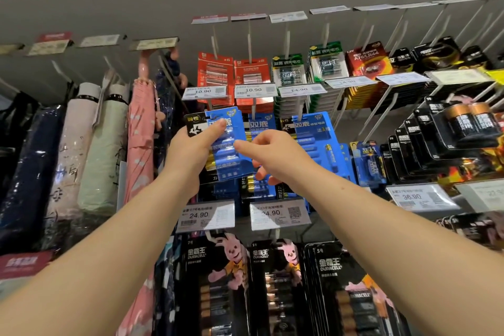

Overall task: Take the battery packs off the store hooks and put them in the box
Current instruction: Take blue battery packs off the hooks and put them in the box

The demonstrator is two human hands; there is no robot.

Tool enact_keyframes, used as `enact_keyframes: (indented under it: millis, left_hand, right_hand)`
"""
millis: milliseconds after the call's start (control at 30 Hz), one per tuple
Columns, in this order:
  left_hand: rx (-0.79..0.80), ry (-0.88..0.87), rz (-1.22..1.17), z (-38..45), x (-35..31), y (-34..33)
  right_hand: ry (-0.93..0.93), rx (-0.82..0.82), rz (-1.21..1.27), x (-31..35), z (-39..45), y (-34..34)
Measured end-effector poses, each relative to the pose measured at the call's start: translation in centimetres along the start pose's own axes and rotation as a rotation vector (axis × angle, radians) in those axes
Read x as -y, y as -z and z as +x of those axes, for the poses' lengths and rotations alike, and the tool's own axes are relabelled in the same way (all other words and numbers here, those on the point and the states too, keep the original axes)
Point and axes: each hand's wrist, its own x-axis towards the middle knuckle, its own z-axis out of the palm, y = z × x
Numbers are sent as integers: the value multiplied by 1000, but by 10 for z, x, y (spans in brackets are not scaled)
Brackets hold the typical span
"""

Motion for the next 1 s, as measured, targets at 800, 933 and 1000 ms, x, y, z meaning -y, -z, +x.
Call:
enact_keyframes:
  millis: [800,933,1000]
  left_hand:
    - [-69,-4,33,10,11,31]
    - [-66,-18,19,12,9,34]
    - [-63,-13,30,12,9,35]
  right_hand:
    - [-187,-215,426,-5,12,15]
    - [-175,-254,433,-5,15,13]
    - [-189,-255,422,-5,17,13]
